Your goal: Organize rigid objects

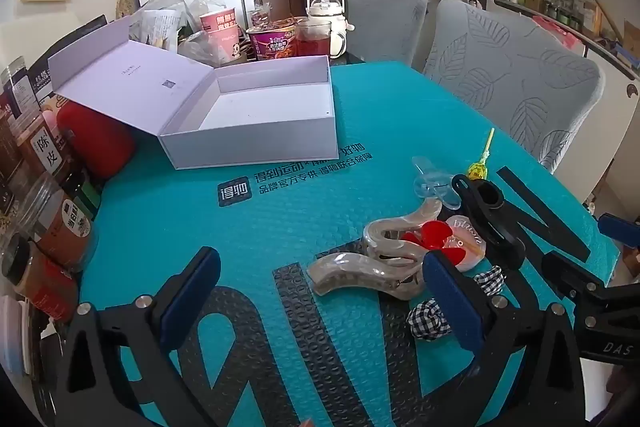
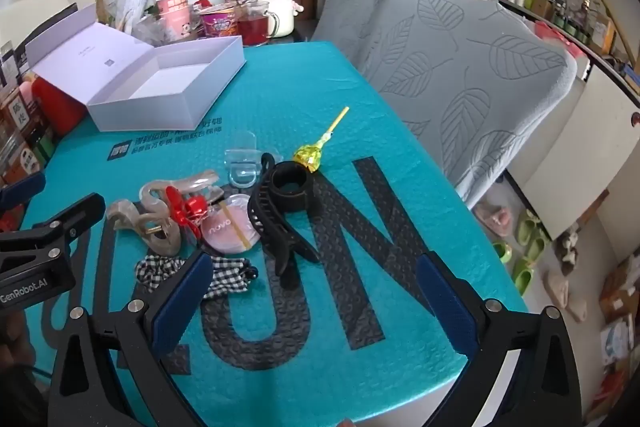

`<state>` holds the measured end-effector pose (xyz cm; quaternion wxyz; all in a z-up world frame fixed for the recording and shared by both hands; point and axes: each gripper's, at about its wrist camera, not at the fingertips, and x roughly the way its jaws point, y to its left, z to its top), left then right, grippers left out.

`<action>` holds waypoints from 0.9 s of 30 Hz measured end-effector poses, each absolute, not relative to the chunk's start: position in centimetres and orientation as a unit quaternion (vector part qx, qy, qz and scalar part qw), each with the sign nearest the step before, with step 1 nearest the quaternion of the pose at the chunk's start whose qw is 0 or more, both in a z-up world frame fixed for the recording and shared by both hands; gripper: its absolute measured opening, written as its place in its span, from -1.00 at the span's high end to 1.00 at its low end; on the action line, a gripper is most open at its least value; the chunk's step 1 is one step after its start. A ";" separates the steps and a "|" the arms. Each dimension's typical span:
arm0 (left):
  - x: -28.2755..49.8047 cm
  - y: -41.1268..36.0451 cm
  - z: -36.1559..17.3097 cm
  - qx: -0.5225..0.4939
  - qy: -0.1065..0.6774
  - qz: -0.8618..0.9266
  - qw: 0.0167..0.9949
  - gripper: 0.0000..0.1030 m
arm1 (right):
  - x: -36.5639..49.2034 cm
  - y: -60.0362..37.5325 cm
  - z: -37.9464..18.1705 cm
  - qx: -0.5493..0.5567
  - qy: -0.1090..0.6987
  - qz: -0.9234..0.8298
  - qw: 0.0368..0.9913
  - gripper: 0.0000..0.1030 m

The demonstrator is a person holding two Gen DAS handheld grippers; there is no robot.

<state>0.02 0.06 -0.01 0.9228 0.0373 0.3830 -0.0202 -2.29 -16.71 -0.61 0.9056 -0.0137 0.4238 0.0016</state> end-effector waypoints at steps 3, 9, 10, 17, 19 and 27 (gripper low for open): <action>0.1 0.2 -0.1 0.020 0.395 -0.028 0.918 -1.00 | -2.5 -16.8 -0.7 -0.020 0.418 -0.003 0.908 -1.00; 0.1 0.2 -0.4 0.025 0.390 -0.030 0.920 -1.00 | -2.4 -17.1 -0.5 -0.017 0.419 -0.007 0.908 -1.00; 0.3 0.0 -0.1 0.023 0.392 -0.030 0.919 -1.00 | -2.4 -17.0 -0.4 -0.019 0.418 -0.007 0.908 -1.00; -0.1 0.3 0.4 0.021 0.389 -0.036 0.920 -1.00 | -2.7 -17.0 -0.1 -0.017 0.407 -0.006 0.913 -1.00; -0.1 0.4 0.6 0.020 0.388 -0.037 0.921 -1.00 | -2.7 -16.8 0.1 -0.017 0.405 -0.005 0.914 -1.00; -0.3 0.6 1.2 0.016 0.387 -0.042 0.921 -1.00 | -2.8 -16.8 0.4 -0.018 0.401 -0.003 0.916 -1.00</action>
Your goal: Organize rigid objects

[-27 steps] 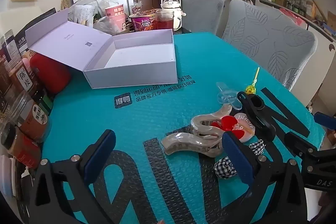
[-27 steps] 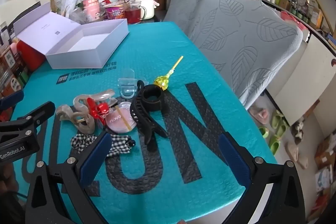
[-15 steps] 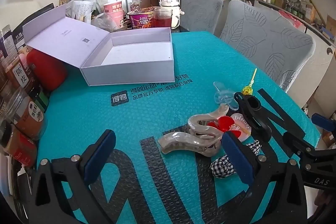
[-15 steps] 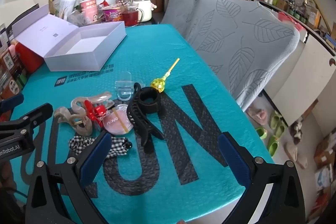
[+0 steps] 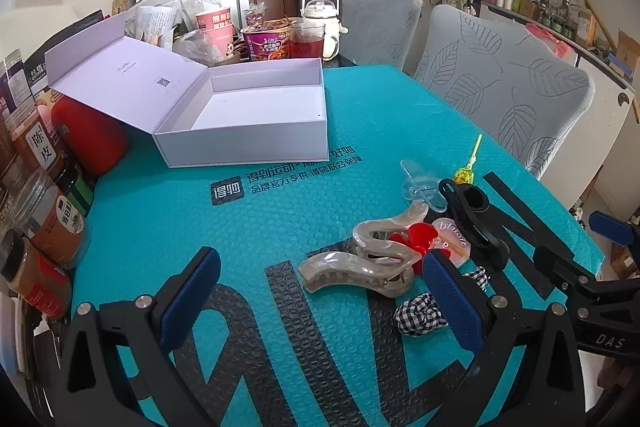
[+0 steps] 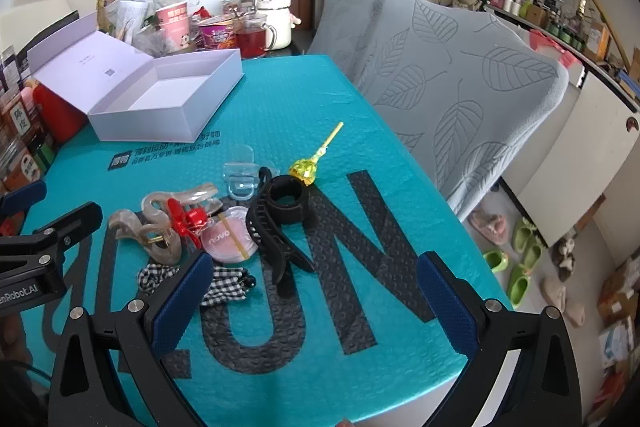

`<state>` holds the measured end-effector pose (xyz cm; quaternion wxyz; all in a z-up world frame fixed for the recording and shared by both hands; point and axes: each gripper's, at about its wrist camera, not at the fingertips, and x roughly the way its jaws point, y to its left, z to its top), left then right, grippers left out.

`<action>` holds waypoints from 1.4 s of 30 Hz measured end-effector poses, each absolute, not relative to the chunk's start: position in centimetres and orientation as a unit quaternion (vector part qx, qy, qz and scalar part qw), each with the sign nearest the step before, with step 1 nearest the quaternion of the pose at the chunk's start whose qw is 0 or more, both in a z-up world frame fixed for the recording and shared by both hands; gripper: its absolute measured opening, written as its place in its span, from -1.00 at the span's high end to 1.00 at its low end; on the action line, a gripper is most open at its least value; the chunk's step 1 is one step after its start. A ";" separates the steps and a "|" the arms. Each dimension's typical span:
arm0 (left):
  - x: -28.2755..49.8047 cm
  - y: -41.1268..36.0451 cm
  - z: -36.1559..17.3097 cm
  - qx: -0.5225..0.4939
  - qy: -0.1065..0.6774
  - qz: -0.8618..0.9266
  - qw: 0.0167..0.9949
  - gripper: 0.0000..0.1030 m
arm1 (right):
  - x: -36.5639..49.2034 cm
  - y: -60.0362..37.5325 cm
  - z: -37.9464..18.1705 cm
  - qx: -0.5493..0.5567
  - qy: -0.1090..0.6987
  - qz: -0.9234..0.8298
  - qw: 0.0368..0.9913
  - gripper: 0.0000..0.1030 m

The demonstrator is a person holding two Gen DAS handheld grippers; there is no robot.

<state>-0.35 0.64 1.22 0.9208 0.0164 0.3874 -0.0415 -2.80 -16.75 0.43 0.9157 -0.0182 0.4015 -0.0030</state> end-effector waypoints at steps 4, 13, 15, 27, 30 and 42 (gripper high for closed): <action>-0.3 0.6 1.4 0.016 0.385 -0.042 0.922 -1.00 | -2.8 -16.7 0.5 -0.018 0.399 0.000 0.917 -1.00; -0.1 0.7 1.5 0.011 0.385 -0.041 0.922 -1.00 | -2.6 -16.8 0.5 -0.016 0.398 0.004 0.917 -1.00; 0.0 0.7 1.5 0.008 0.386 -0.044 0.921 -1.00 | -2.6 -16.8 0.5 -0.018 0.397 0.005 0.918 -1.00; -0.1 0.5 1.0 0.008 0.385 -0.046 0.922 -1.00 | -2.4 -16.5 0.7 -0.016 0.398 0.012 0.917 -1.00; -0.1 0.4 0.9 0.007 0.387 -0.049 0.921 -1.00 | -2.4 -16.4 0.7 -0.021 0.396 0.010 0.918 -1.00; -0.4 0.6 1.1 0.005 0.382 -0.045 0.923 -1.00 | -2.2 -16.1 0.9 -0.028 0.392 0.014 0.920 -1.00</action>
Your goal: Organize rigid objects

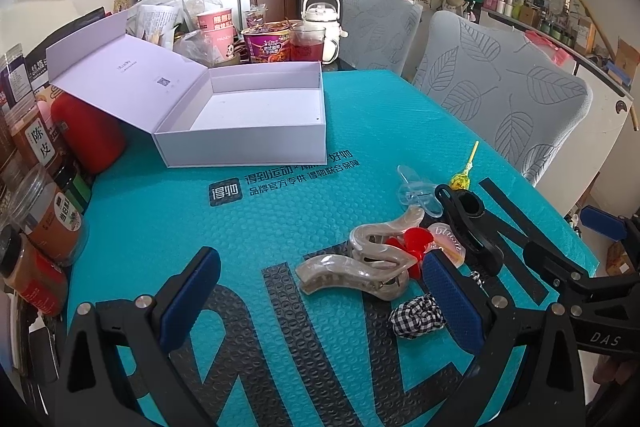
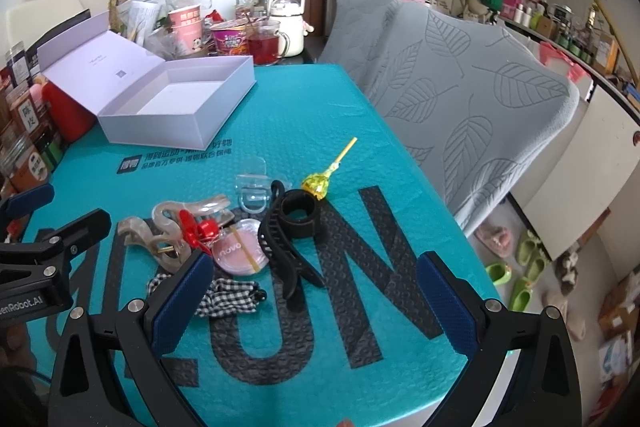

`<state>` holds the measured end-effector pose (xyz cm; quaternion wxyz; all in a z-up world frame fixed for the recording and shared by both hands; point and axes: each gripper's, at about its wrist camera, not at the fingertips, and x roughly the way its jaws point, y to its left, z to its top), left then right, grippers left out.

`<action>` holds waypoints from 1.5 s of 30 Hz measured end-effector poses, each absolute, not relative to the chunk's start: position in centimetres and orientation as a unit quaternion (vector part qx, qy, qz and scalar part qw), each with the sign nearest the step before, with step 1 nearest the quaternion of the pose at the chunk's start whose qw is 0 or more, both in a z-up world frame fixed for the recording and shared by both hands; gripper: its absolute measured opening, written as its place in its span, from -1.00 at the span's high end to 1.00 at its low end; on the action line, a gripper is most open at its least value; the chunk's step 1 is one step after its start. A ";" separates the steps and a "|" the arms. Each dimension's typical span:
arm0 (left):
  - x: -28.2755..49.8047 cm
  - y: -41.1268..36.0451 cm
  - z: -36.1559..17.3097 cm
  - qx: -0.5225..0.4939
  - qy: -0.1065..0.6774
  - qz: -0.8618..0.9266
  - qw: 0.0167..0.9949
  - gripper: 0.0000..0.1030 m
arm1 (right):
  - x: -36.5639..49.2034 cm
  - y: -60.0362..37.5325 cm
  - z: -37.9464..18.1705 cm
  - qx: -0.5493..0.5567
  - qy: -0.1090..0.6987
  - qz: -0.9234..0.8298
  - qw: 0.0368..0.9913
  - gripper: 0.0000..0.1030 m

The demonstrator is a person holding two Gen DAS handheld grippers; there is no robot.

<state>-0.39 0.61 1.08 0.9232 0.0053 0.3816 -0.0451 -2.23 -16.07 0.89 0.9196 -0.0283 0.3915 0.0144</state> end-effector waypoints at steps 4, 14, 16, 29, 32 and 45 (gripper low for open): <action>-0.5 0.5 1.1 0.008 0.379 -0.046 0.924 -1.00 | -2.2 -16.1 0.8 -0.028 0.393 0.014 0.919 -1.00; -0.3 0.5 0.8 0.008 0.385 -0.050 0.922 -1.00 | -2.1 -16.2 0.5 -0.029 0.393 0.018 0.919 -1.00; -0.1 0.4 0.7 0.010 0.387 -0.053 0.920 -1.00 | -1.9 -16.2 0.3 -0.028 0.394 0.020 0.918 -1.00; 1.4 1.2 0.5 0.018 0.405 -0.072 0.911 -1.00 | -0.9 -15.9 -0.6 -0.014 0.402 0.026 0.915 -1.00; 1.8 1.4 0.3 0.017 0.412 -0.084 0.907 -1.00 | -0.7 -16.0 -1.0 -0.007 0.404 0.034 0.914 -1.00; 4.3 -0.5 -2.2 0.057 0.441 -0.161 0.881 -1.00 | 0.9 -16.9 -3.5 0.015 0.426 0.073 0.902 -1.00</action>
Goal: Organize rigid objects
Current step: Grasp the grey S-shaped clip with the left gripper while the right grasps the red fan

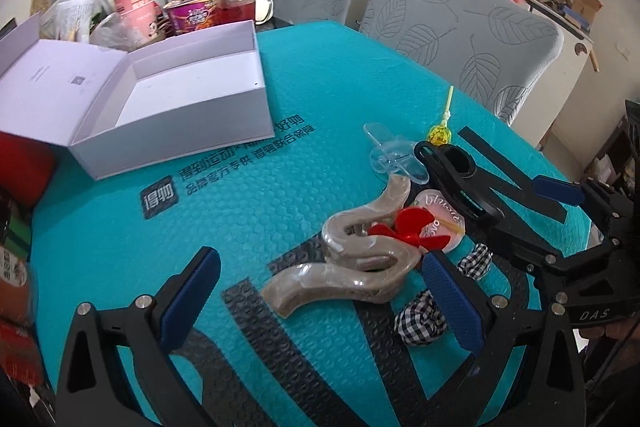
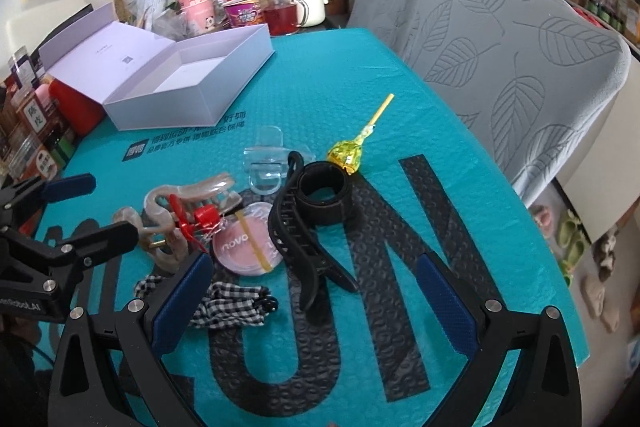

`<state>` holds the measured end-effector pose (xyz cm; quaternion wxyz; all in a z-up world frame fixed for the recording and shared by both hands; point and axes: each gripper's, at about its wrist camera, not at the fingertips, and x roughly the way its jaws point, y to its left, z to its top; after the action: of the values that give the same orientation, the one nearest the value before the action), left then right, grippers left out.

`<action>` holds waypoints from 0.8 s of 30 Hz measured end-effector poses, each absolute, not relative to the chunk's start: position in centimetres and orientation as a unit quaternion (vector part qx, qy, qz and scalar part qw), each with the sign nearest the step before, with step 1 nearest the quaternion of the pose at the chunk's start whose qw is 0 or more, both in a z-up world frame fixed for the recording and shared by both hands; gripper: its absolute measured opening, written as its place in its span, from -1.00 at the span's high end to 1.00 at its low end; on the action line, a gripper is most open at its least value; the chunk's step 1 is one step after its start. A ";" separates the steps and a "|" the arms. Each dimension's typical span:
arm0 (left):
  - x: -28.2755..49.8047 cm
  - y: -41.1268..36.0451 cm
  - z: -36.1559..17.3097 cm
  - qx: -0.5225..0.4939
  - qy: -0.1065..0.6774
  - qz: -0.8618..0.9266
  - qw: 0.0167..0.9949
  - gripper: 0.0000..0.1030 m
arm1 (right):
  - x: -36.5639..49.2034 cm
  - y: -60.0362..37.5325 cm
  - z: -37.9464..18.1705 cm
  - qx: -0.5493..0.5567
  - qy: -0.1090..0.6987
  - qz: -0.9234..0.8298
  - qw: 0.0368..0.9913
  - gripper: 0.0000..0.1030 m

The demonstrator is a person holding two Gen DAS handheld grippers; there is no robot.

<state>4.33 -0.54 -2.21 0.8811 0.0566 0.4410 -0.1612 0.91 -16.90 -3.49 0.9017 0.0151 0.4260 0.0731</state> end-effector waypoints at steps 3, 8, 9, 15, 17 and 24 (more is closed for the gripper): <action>4.9 -1.1 -2.6 0.063 0.437 -0.176 0.880 -1.00 | 1.0 -17.0 -3.7 0.003 0.423 0.074 0.903 -1.00; 6.5 -1.6 -4.0 0.057 0.452 -0.194 0.869 -1.00 | 1.4 -17.5 -4.0 0.007 0.425 0.078 0.902 -1.00; 6.6 -1.7 -4.2 0.058 0.450 -0.196 0.869 -1.00 | 1.6 -17.6 -4.1 0.011 0.426 0.081 0.901 -1.00; 6.9 -2.5 -4.9 0.067 0.448 -0.223 0.863 -0.94 | 1.7 -18.4 -4.2 0.016 0.430 0.077 0.900 -1.00; 6.8 -2.7 -5.2 0.066 0.454 -0.231 0.858 -0.77 | 1.7 -18.6 -4.2 0.018 0.430 0.076 0.899 -1.00; 6.5 -2.4 -5.7 0.020 0.469 -0.244 0.849 -0.08 | 1.4 -19.1 -4.1 0.031 0.428 0.076 0.900 -1.00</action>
<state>6.49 -2.41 -5.73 0.8486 0.0201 0.4689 -0.2442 1.41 -19.15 -4.10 0.8998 0.0311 0.4284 0.0760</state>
